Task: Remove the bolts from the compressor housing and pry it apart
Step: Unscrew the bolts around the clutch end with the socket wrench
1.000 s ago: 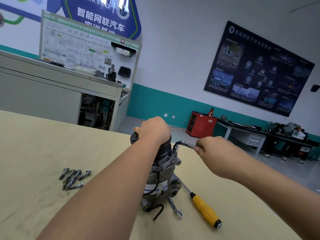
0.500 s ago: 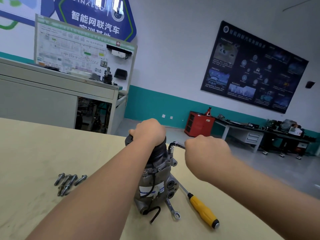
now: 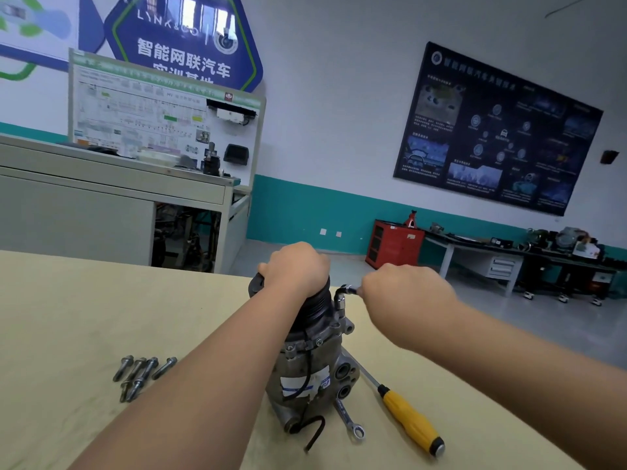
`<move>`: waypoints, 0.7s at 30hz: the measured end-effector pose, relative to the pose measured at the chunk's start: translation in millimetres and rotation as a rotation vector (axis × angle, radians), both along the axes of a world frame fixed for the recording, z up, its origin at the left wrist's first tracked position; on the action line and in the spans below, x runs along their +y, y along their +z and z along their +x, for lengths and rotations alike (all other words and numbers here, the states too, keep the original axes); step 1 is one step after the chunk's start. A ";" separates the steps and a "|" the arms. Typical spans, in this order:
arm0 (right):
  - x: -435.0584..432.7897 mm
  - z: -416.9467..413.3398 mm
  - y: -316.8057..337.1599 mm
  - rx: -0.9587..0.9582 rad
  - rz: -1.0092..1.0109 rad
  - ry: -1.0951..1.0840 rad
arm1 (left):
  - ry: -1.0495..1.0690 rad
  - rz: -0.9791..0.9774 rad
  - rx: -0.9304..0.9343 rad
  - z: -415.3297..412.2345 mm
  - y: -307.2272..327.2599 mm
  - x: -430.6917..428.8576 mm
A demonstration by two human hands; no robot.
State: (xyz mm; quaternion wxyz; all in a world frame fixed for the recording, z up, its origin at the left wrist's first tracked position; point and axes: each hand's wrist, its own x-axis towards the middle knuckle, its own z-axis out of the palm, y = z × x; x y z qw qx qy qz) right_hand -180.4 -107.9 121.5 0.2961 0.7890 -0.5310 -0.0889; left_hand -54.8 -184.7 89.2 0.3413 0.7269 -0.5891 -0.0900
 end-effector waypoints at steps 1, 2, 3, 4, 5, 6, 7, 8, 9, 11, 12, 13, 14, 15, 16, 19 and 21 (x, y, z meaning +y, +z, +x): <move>-3.3 -2.5 -0.2 -0.007 -0.005 0.001 | -0.003 -0.002 0.001 0.1 0.2 0.3; -6.2 -4.4 -0.5 -0.012 -0.007 0.000 | -0.007 -0.004 0.003 0.2 0.3 1.0; -8.3 -5.3 -1.6 -0.014 -0.010 -0.006 | -0.012 -0.006 0.004 0.1 0.4 1.3; -10.2 -6.0 -3.2 -0.025 -0.012 -0.015 | -0.016 -0.010 0.004 -0.1 0.5 1.5; -12.3 -5.9 -4.5 -0.039 -0.016 -0.024 | -0.020 -0.013 0.005 -0.1 0.3 1.6; -13.7 -5.8 -5.7 -0.046 -0.021 -0.032 | -0.024 -0.016 0.006 0.1 0.2 1.6; -15.7 -5.9 -6.8 -0.054 -0.026 -0.038 | -0.027 -0.017 0.008 0.2 0.2 1.2; -17.2 -6.5 -8.4 -0.062 -0.030 -0.040 | -0.029 -0.014 0.008 0.4 0.0 1.1; -19.3 -7.9 -9.5 -0.068 -0.039 -0.036 | -0.030 -0.009 0.006 0.4 0.3 0.5; -23.4 -12.3 -10.6 -0.091 -0.061 -0.025 | -0.032 -0.003 0.001 0.6 0.8 -0.4; -25.1 -15.0 -11.4 -0.105 -0.067 -0.020 | -0.033 -0.002 -0.002 0.7 0.7 -0.5; -26.1 -17.6 -12.2 -0.113 -0.067 -0.015 | -0.034 -0.002 -0.004 0.8 0.8 -0.9; -26.6 -20.0 -12.9 -0.120 -0.065 -0.007 | -0.034 -0.001 -0.007 1.0 0.7 -0.8; -27.1 -21.9 -13.6 -0.126 -0.063 0.005 | -0.036 0.001 -0.010 1.2 0.7 -0.9; -27.3 -23.7 -14.7 -0.133 -0.066 0.020 | -0.039 0.004 -0.012 1.4 0.8 -0.7; -27.9 -26.6 -15.5 -0.143 -0.084 0.052 | -0.049 0.007 -0.020 1.5 0.9 -0.3; -28.4 -27.0 -14.6 -0.141 -0.085 0.065 | -0.053 0.006 -0.023 1.3 0.8 -0.2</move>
